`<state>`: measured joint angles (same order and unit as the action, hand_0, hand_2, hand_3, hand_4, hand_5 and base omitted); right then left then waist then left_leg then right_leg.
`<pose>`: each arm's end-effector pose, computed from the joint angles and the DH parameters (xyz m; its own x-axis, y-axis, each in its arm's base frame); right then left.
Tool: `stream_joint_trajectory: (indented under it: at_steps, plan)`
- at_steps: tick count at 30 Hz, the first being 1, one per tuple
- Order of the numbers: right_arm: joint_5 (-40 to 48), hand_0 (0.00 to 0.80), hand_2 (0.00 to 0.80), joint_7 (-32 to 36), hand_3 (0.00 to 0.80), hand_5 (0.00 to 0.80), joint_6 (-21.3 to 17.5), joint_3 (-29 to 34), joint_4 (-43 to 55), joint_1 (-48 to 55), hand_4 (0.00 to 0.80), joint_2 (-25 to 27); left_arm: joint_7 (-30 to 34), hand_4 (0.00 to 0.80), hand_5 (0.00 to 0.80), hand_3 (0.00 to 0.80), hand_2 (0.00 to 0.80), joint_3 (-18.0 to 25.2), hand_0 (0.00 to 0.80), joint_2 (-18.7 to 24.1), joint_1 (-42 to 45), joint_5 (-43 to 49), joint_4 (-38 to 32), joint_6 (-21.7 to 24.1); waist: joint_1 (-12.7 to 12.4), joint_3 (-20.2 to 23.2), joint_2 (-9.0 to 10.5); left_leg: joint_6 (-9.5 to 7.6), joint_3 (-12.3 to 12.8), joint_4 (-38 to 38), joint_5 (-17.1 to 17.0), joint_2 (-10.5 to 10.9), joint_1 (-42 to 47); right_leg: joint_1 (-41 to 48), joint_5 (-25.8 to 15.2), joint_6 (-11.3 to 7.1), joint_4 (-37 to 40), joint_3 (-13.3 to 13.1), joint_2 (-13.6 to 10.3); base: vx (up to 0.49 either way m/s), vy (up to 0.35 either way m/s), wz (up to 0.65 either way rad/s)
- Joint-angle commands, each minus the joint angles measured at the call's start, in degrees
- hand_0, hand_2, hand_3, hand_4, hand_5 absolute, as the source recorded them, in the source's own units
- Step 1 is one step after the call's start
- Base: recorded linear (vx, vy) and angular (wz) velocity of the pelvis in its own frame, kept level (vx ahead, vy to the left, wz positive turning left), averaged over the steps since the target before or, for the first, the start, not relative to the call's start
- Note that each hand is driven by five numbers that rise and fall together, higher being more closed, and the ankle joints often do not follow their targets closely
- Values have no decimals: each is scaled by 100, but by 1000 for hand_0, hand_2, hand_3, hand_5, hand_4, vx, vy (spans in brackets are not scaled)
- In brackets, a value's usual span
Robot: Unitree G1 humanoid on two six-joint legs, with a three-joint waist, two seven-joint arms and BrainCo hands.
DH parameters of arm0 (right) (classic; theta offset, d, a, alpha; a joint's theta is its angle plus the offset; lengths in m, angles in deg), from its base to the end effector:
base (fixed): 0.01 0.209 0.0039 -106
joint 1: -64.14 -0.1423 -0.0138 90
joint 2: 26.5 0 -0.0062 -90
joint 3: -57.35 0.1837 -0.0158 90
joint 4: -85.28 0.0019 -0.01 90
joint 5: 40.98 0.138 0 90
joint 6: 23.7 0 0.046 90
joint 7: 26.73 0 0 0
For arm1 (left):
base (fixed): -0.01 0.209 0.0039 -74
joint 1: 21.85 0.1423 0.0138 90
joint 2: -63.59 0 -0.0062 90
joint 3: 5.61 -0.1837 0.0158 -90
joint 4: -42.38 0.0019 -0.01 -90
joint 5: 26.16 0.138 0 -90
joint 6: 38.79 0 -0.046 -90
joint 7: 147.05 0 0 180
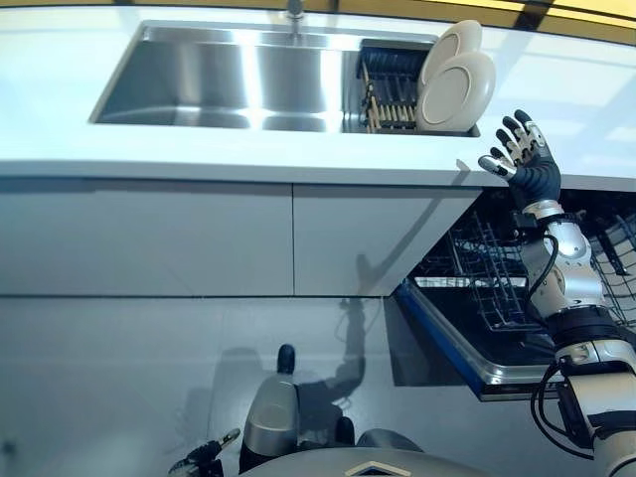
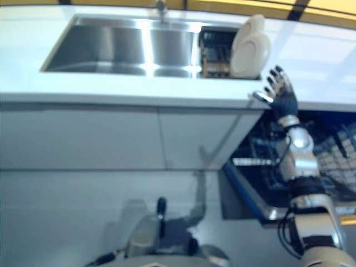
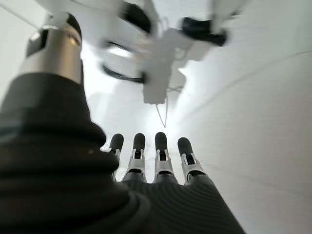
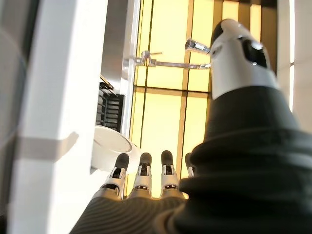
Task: Take plates into dishwasher
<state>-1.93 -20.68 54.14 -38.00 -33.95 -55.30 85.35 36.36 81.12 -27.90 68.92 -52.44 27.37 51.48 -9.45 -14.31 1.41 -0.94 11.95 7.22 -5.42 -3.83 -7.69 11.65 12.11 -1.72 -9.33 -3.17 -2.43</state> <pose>0.2884 -0.2745 0.1322 0.9692 0.0026 0.2461 -0.0028 1.0000 0.0004 0.0529 0.2369 -0.1168 0.2718 0.1751 -0.9463 -0.3619 0.9297 0.0681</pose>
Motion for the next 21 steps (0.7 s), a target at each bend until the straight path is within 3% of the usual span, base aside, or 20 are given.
stream_joint_trajectory:
  at_steps: [1,3,5,7,10,12,13,14,15,17,21]
  plan:
    - [62,0,0,149,0,0,-203,101,212,93,0,46,64,0,0,0,0,-358,0,102,-45,40,96,206,-15,810,444,127,-154,-375,-373,256,-646,940,-519,-255,-8,602,-17,368,215,-8]
    - [-21,0,0,185,0,0,-188,140,175,156,0,81,126,0,0,0,0,-446,0,223,-113,146,49,253,-49,1007,549,-55,-230,-558,-361,451,-543,848,-1163,-502,-655,575,-107,321,191,-2]
    - [-26,0,0,249,0,0,-137,192,291,288,0,59,203,0,0,0,0,-484,0,325,-189,280,42,283,19,1100,550,-155,-404,-703,-310,591,-356,438,-1819,-729,-1536,390,-55,297,133,-10]
    - [50,0,0,223,0,0,-42,188,444,351,0,49,216,0,0,0,0,-520,0,397,-250,355,9,226,183,1112,484,-159,-555,-863,-271,646,-61,-115,-2016,-735,-1935,382,-13,345,97,1]
    - [-35,0,0,212,0,0,-83,119,484,314,0,21,269,0,0,0,0,-522,0,432,-351,425,3,175,484,1027,298,-45,-689,-1057,-221,579,437,-1091,-1699,-594,-1303,832,-75,334,-20,-5]
    - [141,0,0,189,0,0,-132,165,669,320,0,28,200,0,0,0,0,-576,0,419,-438,450,-50,72,748,856,275,45,-867,-1160,17,536,972,-1872,-1948,-534,-165,1254,-301,298,-204,13]
    - [148,0,0,184,0,0,-128,165,682,322,0,25,190,0,0,0,0,-575,0,419,-441,442,-53,53,794,827,264,56,-905,-1150,81,522,1035,-1849,-1976,-542,-38,1297,-307,290,-191,18]
    - [144,0,0,130,0,0,-150,172,734,310,0,-11,150,0,0,0,0,-573,0,410,-465,399,-64,15,912,746,294,67,-983,-1143,306,546,1243,-2137,-2385,-623,295,1328,-474,246,-147,20]
    - [82,0,0,44,0,0,-165,154,765,263,0,-33,105,0,0,0,0,-572,0,397,-479,325,-95,-6,952,685,263,87,-953,-1104,472,474,1392,-2263,-2479,-645,409,1454,-615,274,-171,31]
    - [-88,0,0,-176,0,0,-67,189,720,116,0,-107,71,0,0,0,0,-552,0,387,-485,314,-124,-81,972,671,312,68,-792,-674,793,422,1379,-2104,-2191,-586,344,1466,-654,187,-118,41]
    - [-294,0,0,-501,0,0,228,167,537,112,0,-46,132,0,0,0,0,-498,0,245,-406,372,-158,-110,979,820,313,168,-592,-674,721,290,1414,-1603,-1996,-525,646,1497,-565,158,-38,46]
